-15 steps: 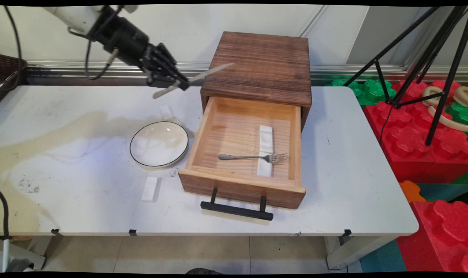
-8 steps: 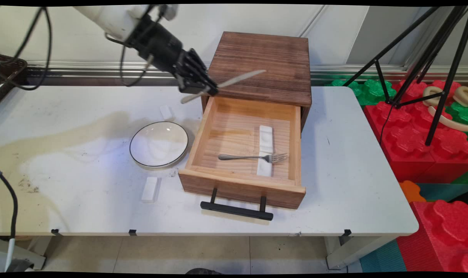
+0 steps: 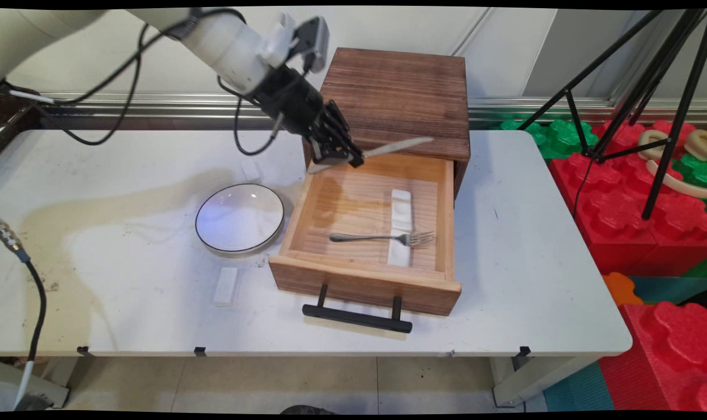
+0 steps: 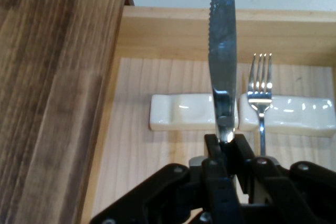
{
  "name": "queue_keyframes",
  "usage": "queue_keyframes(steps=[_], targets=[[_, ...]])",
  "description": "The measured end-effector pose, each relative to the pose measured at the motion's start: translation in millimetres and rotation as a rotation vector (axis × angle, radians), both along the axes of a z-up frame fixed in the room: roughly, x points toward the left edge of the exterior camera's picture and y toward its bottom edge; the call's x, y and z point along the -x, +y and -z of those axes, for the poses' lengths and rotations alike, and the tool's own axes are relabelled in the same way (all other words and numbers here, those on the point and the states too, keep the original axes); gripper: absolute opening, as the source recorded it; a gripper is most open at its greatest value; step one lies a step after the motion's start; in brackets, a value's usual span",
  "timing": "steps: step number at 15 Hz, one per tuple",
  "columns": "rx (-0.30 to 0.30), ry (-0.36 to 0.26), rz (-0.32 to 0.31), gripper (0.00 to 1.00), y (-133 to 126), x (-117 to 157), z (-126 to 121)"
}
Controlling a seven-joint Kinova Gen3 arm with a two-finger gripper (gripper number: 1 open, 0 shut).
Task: Place the picked object into the drawer
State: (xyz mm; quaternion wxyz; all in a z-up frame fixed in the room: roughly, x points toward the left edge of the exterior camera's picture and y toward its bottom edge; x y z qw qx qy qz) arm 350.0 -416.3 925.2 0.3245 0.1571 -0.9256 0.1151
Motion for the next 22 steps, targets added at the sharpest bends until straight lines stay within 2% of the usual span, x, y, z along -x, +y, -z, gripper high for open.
queue_keyframes(steps=[13,22], targets=[[-0.01,-0.065,0.046,0.0,-35,34,75],[-0.029,-0.098,0.037,0.0,-48,37,111]])
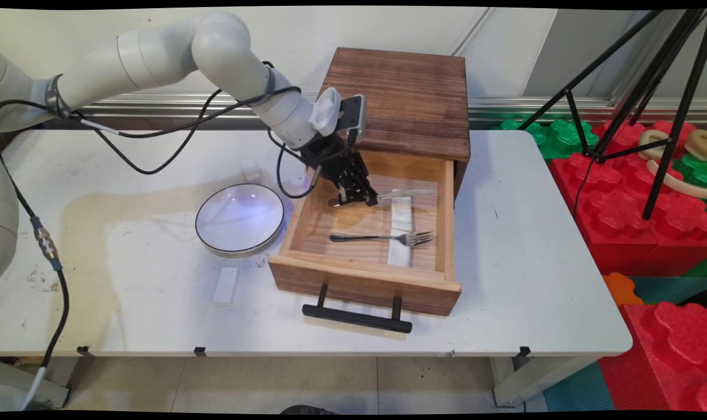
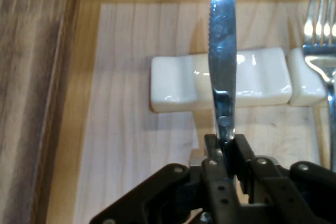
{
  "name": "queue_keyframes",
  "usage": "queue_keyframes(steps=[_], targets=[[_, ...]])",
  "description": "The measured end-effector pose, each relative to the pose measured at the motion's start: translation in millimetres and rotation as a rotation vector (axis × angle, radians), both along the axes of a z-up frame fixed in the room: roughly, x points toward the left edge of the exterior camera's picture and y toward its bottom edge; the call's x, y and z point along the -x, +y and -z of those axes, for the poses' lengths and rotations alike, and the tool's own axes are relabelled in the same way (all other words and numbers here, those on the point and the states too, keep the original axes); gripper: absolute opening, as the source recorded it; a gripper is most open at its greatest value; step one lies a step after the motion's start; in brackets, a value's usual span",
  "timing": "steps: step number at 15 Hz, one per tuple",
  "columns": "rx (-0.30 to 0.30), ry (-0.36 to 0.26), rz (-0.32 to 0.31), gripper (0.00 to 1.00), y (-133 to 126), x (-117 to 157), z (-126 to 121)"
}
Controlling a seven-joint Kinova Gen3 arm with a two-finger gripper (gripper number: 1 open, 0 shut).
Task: Place the picked object into the drawer
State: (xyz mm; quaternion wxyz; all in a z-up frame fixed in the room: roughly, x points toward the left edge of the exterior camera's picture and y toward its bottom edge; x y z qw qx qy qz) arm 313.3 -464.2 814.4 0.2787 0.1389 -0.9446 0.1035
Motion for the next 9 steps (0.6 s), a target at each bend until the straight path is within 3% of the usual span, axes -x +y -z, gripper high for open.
queue_keyframes(steps=[9], targets=[[-0.022,-0.013,-0.018,0.0,-6,-12,19]])
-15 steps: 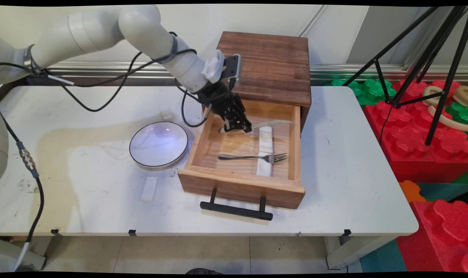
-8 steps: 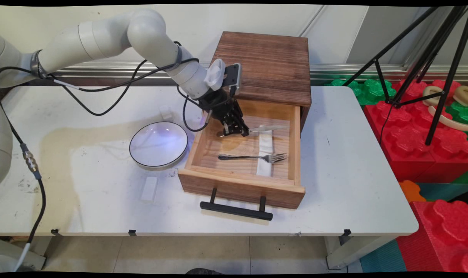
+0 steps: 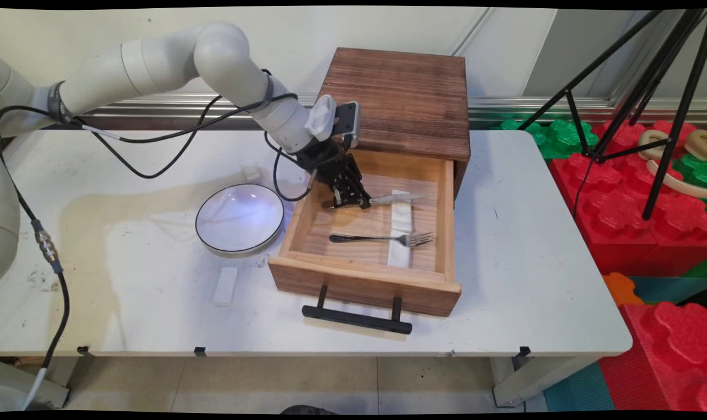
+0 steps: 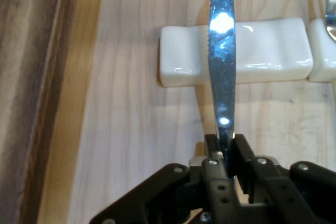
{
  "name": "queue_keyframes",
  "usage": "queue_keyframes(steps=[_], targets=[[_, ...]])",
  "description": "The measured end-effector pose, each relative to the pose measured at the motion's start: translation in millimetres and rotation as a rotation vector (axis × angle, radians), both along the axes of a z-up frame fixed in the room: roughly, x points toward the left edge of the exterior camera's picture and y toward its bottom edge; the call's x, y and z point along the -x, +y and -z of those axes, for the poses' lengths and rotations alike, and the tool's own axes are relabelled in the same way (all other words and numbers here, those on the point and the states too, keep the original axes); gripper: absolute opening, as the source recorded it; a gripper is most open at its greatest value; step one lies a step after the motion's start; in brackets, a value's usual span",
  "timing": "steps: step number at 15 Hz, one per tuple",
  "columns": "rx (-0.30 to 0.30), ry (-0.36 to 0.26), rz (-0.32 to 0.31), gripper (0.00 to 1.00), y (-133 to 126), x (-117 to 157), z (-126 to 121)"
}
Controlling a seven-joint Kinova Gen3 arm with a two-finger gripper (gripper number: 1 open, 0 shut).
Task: Place the picked object into the drawer
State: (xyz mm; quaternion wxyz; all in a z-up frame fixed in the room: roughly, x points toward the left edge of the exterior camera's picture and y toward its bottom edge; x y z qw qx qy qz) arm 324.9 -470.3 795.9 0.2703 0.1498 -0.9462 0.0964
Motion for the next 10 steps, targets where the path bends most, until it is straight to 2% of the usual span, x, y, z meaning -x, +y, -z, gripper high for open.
queue_keyframes(steps=[3,4,10], targets=[[-0.011,0.014,0.006,0.0,0.7,1.7,5.2],[-0.013,0.018,0.007,1.0,1.2,1.9,5.9],[-0.02,0.036,0.018,1.0,3.8,4.7,8.1]])
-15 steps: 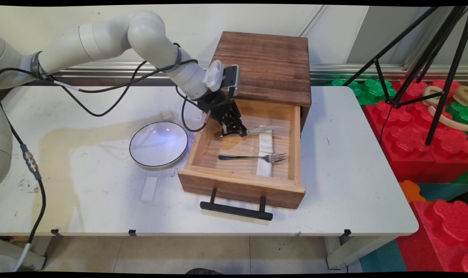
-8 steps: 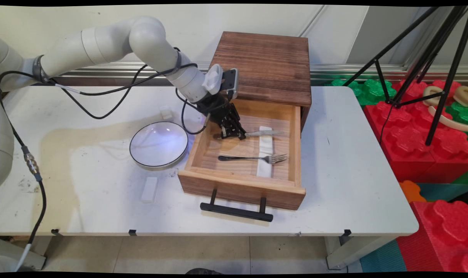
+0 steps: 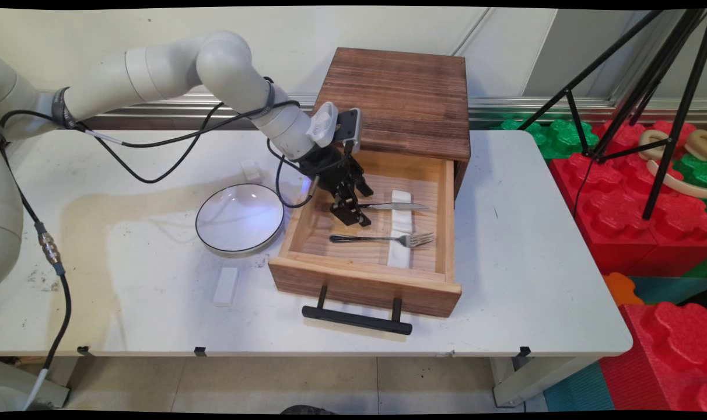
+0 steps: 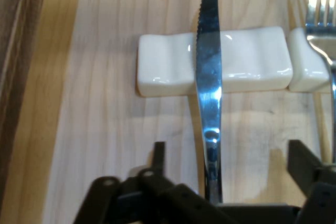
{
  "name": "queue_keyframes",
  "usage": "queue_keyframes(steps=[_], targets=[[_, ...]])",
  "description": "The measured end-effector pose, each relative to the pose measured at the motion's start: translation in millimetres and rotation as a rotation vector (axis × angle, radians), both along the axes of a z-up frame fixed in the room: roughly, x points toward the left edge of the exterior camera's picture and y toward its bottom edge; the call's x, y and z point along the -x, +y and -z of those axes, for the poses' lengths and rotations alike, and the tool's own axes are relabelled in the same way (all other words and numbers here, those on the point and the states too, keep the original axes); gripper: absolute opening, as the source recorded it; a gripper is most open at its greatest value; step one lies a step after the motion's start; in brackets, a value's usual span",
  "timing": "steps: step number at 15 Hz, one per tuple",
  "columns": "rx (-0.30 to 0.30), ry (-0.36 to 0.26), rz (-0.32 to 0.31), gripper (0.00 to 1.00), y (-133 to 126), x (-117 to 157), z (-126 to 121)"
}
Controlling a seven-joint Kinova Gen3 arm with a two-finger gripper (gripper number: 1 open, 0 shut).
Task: Place the picked object into the drawer
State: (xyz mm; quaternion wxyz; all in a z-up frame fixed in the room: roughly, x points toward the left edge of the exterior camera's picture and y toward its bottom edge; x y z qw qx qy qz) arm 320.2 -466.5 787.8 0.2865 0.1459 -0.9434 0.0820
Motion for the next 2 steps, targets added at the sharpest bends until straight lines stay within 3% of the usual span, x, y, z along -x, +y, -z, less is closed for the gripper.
queue_keyframes(steps=[2], targets=[[0.003,0.006,0.0,1.0,0.8,0.3,-1.8]])
